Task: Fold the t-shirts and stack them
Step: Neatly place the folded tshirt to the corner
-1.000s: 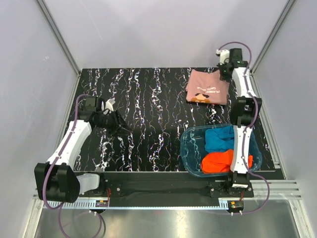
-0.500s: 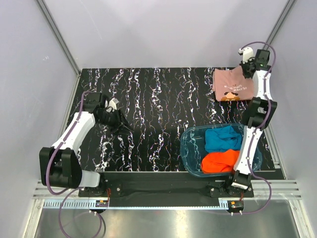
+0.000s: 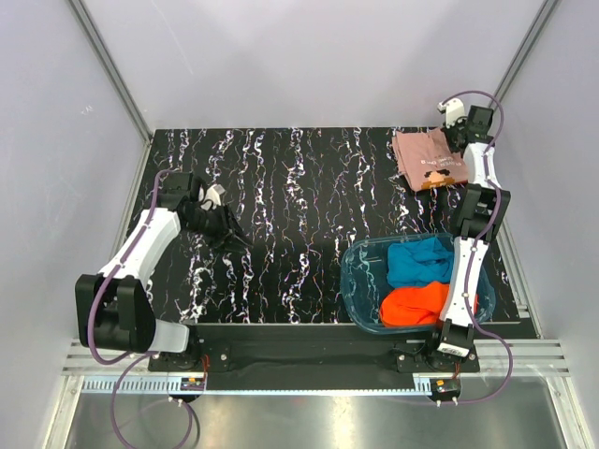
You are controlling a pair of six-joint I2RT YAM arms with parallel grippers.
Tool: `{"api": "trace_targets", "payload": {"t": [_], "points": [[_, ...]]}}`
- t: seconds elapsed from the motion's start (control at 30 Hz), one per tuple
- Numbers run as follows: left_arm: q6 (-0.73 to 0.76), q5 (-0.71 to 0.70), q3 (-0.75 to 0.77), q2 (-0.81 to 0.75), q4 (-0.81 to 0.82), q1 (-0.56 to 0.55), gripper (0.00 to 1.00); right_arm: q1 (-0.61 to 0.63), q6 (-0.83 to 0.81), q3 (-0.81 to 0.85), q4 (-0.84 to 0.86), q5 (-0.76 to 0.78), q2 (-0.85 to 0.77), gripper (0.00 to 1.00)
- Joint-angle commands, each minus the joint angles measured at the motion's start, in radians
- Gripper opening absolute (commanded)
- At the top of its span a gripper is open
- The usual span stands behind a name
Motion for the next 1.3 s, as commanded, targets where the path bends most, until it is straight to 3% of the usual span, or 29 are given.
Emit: {"api": "trace_targets", "payload": {"t": [0.0, 0.63, 1.07, 1.2, 1.23, 1.27], "points": [[-0.003, -0.005, 0.054, 0.014, 0.015, -0.004, 0.37, -0.007, 0.039, 0.045, 0.094, 0.028, -0.008, 0.0], [0.016, 0.016, 0.034, 0.008, 0.013, -0.004, 0.36, -0.024, 0.234, 0.071, 0.103, 0.229, 0.043, 0.0], [0.04, 0.027, 0.02, -0.007, 0.007, -0.006, 0.36, -0.023, 0.341, 0.045, 0.129, 0.246, 0.045, 0.0], [0.045, 0.019, 0.017, -0.024, 0.0, -0.004, 0.38, -0.021, 0.37, 0.003, 0.157, 0.249, 0.006, 0.16], [0.046, 0.016, 0.015, -0.029, -0.003, -0.004, 0.4, -0.023, 0.378, 0.0, 0.153, 0.251, -0.009, 0.43], [0.046, 0.018, 0.014, -0.038, -0.003, -0.004, 0.41, -0.023, 0.386, 0.003, 0.146, 0.251, -0.017, 0.51]]}}
